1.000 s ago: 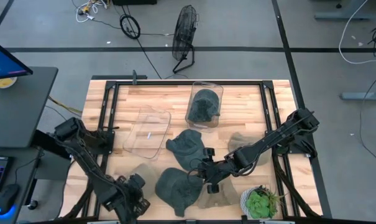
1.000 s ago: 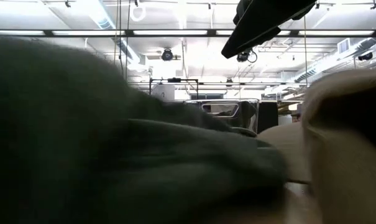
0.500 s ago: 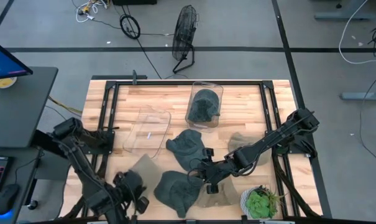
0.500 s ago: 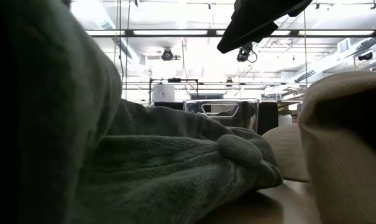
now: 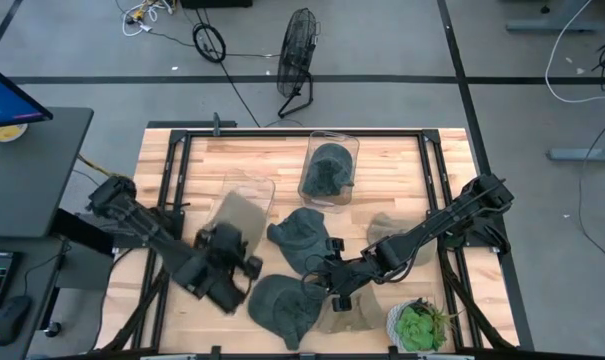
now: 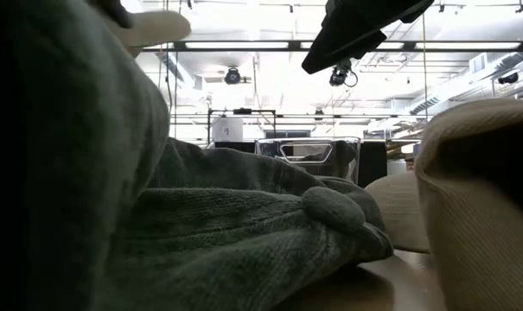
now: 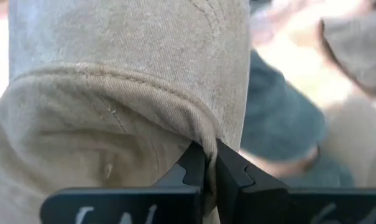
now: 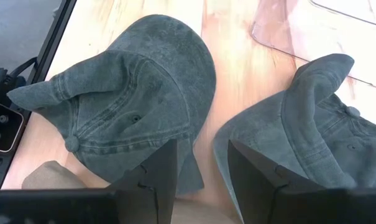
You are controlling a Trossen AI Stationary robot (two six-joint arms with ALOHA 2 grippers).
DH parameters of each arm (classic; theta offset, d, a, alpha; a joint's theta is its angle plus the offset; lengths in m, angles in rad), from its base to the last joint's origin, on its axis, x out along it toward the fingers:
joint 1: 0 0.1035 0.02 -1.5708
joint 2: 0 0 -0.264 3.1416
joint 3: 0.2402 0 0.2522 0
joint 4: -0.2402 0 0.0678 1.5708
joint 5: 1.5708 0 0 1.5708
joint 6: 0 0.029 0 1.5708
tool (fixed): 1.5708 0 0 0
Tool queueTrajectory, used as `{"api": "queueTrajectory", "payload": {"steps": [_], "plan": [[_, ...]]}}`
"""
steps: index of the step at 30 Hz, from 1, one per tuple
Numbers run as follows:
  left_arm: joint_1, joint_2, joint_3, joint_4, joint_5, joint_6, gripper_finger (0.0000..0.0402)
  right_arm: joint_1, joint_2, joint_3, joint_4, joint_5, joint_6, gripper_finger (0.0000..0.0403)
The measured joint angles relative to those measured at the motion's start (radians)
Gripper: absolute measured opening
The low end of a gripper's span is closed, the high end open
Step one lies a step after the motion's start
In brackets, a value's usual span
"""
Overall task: Pick & Place hat
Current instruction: Put the left brown cap into the left transparent bin
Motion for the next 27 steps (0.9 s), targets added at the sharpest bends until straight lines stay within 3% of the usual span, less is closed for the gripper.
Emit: {"api": "queueTrajectory", "payload": {"steps": [9,14,20,27], "plan": [[0.225,-0.016,-0.001,0.007,-0.012,0.255,0.0018,0.000,0.000,0.000,-0.001,0.000,0.000,0.0143],[0.314,0.008,-0.068,0.040,0.004,0.279,0.0018,0.000,0.000,0.000,-0.002,0.000,0.000,0.0143],[0.372,0.029,-0.201,0.115,0.006,0.284,0.0018,0.000,0.000,0.000,0.001,0.000,0.002,0.0143],[0.380,0.028,-0.308,0.380,0.005,0.368,0.0019,0.000,0.000,0.000,-0.001,0.000,0.005,0.0143]]}}
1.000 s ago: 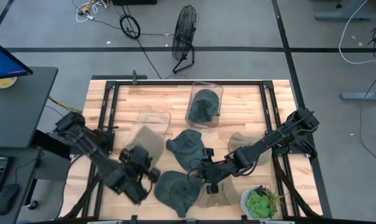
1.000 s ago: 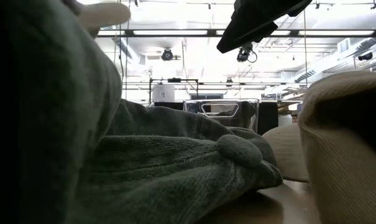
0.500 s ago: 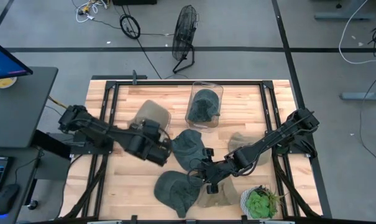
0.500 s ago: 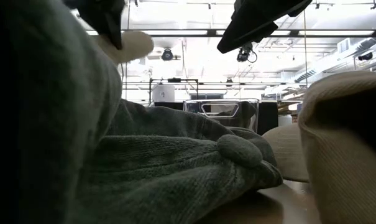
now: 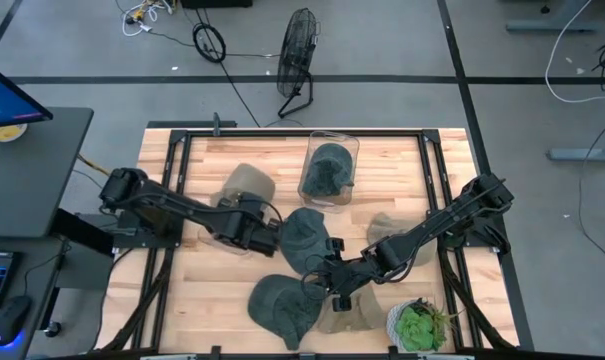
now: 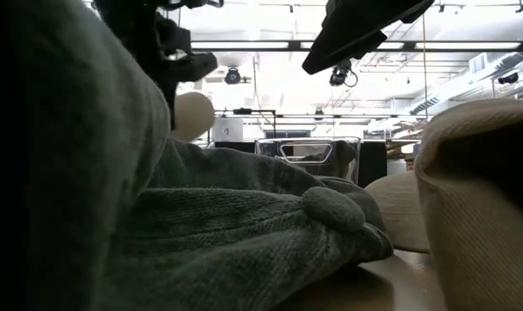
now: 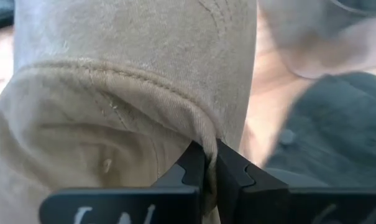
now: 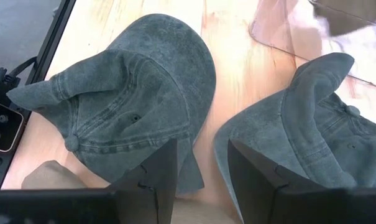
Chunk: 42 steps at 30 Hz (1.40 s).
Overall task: Pick & Place hat
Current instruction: Put the left brown cap into the left transparent bin
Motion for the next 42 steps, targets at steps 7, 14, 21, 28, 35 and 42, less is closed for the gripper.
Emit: {"api": "queueTrajectory", "payload": {"steps": [7,14,21,28,35,42], "plan": [[0.023,-0.001,-0.088,0.104,0.060,0.131,0.0051,0.000,0.000,0.000,0.000,0.000,0.000,0.0143],[0.055,-0.001,-0.102,0.095,0.107,0.201,0.0123,0.000,0.000,0.000,0.001,0.000,0.000,0.0143],[0.017,-0.024,0.065,-0.044,0.106,0.360,0.0146,0.000,0.000,0.000,0.002,0.000,0.004,0.0143],[0.012,-0.024,0.174,-0.389,0.109,0.417,0.0145,0.000,0.000,0.000,0.003,0.000,0.004,0.0143],[0.038,-0.024,0.088,-0.482,0.266,0.335,0.0145,0.000,0.000,0.000,0.005,0.000,0.004,0.0143],[0.054,-0.024,-0.014,-0.481,0.290,0.273,0.0145,0.000,0.000,0.000,0.005,0.000,0.004,0.0143]]}}
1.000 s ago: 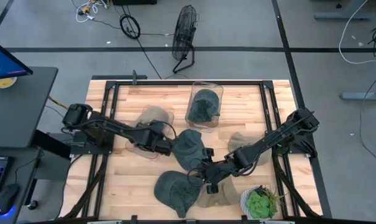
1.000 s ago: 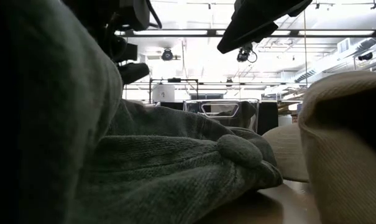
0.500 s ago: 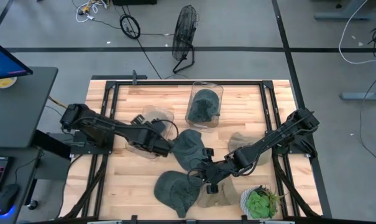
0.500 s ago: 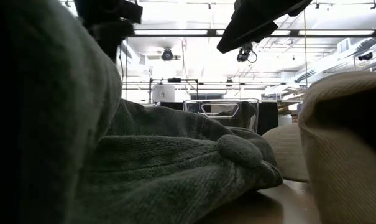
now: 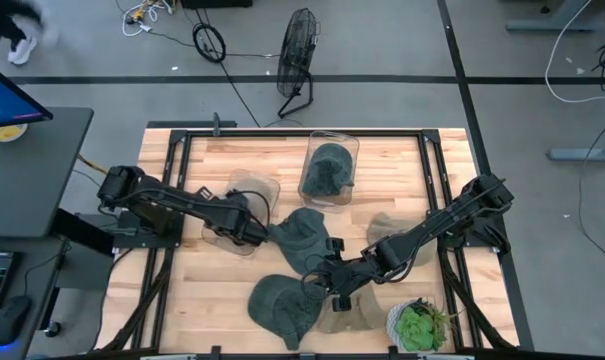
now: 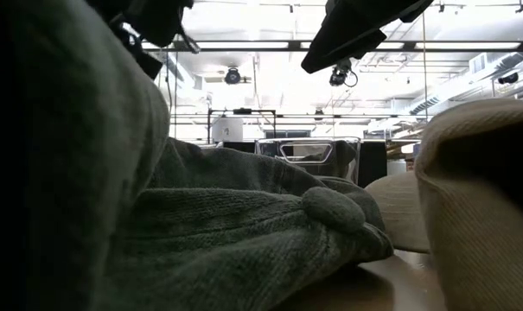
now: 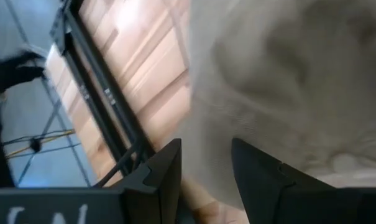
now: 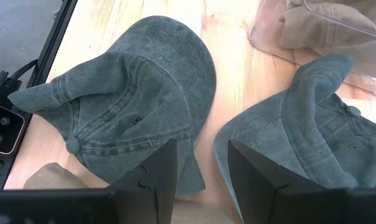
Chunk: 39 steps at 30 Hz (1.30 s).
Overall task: Pick & Place hat
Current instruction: Put the left brown cap into the left transparent bin
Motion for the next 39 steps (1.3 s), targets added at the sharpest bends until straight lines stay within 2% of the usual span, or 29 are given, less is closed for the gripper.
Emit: {"api": "queueTrajectory", "payload": {"steps": [6,15,18,22,24,32,39], "plan": [[0.026,0.000,-0.030,0.005,-0.016,-0.009,0.0145,-0.001,0.000,0.000,0.000,0.000,0.000,0.0143],[0.035,0.000,-0.115,0.200,0.009,0.043,0.0140,-0.001,0.000,0.000,0.000,0.000,0.000,0.0143],[0.035,0.000,-0.132,0.190,-0.009,0.036,0.0112,-0.001,0.000,0.000,0.000,0.000,-0.001,0.0143],[0.035,0.000,-0.133,0.183,-0.009,0.035,0.0033,-0.001,0.000,0.000,0.000,0.000,-0.004,0.0143],[0.034,0.000,-0.132,0.185,-0.008,0.034,0.0011,-0.001,0.000,0.000,0.000,0.000,-0.010,0.0143],[0.004,0.000,-0.094,0.240,0.022,0.031,0.0005,-0.003,0.000,0.000,0.001,0.000,-0.011,0.0143],[0.031,0.000,-0.145,0.406,0.167,0.124,0.0021,-0.003,0.000,0.000,0.002,0.000,0.022,0.0143]]}}
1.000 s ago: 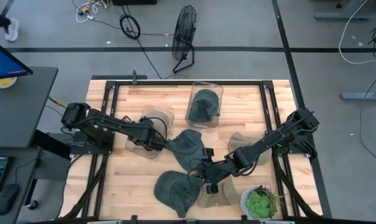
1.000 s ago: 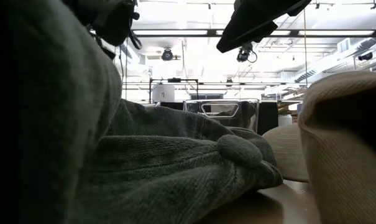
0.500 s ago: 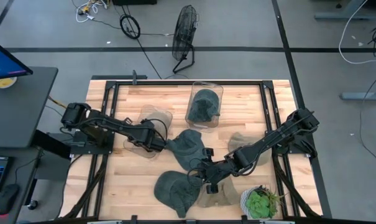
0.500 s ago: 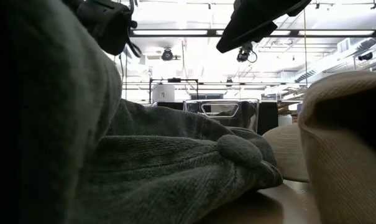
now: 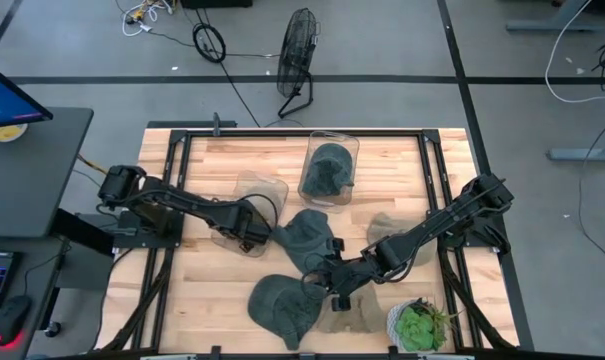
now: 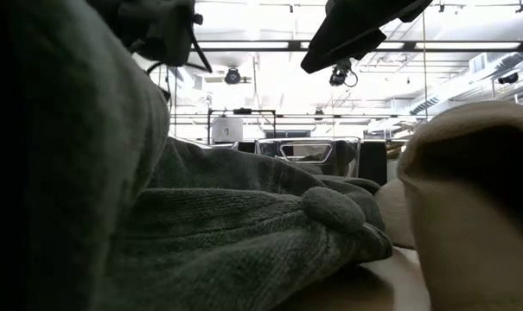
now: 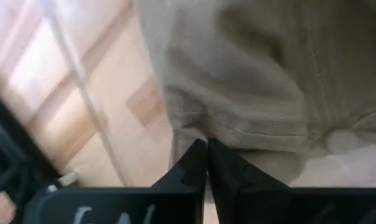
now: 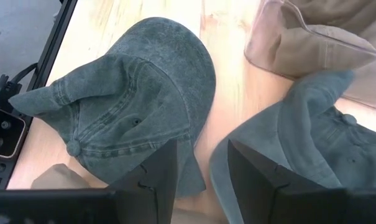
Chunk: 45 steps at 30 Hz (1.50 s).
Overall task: Pick & Place hat
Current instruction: Put the left brown cap into the left transparent bin, then put the bottom brown cap into the left transparent bin
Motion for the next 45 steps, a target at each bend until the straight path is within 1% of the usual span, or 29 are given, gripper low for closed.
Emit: {"api": "queueTrajectory", "payload": {"steps": [4,9,14,18,22,25,28,31,33,34,35,37,39,41,43,45], "plan": [[0.027,0.000,-0.046,0.008,0.008,0.003,0.0048,0.000,0.000,0.000,0.000,0.000,0.013,0.0143],[0.076,0.000,-0.109,-0.026,0.004,0.001,0.0096,0.000,0.000,0.000,0.000,0.000,0.024,0.0143],[0.096,0.001,-0.117,-0.147,-0.034,0.006,0.0138,0.000,0.000,0.000,0.000,0.000,0.025,0.0143],[0.057,-0.007,-0.065,-0.219,-0.040,0.006,0.0151,0.000,0.000,0.000,-0.002,0.000,0.020,0.0149],[-0.010,-0.030,0.030,-0.233,-0.079,-0.008,0.0153,0.000,0.000,0.000,-0.007,0.000,-0.019,0.0172],[-0.067,-0.051,0.107,-0.214,-0.131,-0.011,0.0149,0.000,0.000,0.000,-0.028,0.001,-0.025,0.0196],[-0.120,-0.065,0.168,-0.186,-0.189,-0.011,0.0146,0.000,0.000,0.000,-0.092,0.028,0.004,0.0214],[-0.156,-0.072,0.197,-0.144,-0.221,-0.009,0.0145,0.000,0.000,0.000,-0.157,0.051,0.027,0.0224],[-0.175,-0.071,0.204,-0.074,-0.221,0.008,0.0145,0.000,0.000,0.002,-0.220,0.049,0.056,0.0226],[-0.184,-0.071,0.205,-0.045,-0.222,0.020,0.0145,0.000,0.000,0.009,-0.258,0.038,0.072,0.0226],[-0.190,-0.071,0.206,-0.016,-0.223,0.046,0.0145,-0.001,0.000,0.018,-0.291,0.005,0.088,0.0227],[-0.199,-0.071,0.204,0.039,-0.222,0.091,0.0145,-0.001,0.000,0.030,-0.346,-0.112,0.095,0.0226],[-0.203,-0.071,0.204,0.054,-0.226,0.101,0.0145,0.002,0.000,0.031,-0.362,-0.243,0.088,0.0222],[-0.202,-0.071,0.203,0.053,-0.239,0.100,0.0145,0.012,0.000,0.031,-0.353,-0.332,0.091,0.0219],[-0.199,-0.071,0.203,0.053,-0.245,0.100,0.0145,0.027,0.000,0.031,-0.356,-0.355,0.127,0.0218],[-0.198,-0.071,0.203,0.053,-0.245,0.094,0.0145,0.049,0.000,0.025,-0.347,-0.327,0.135,0.0218]]}}
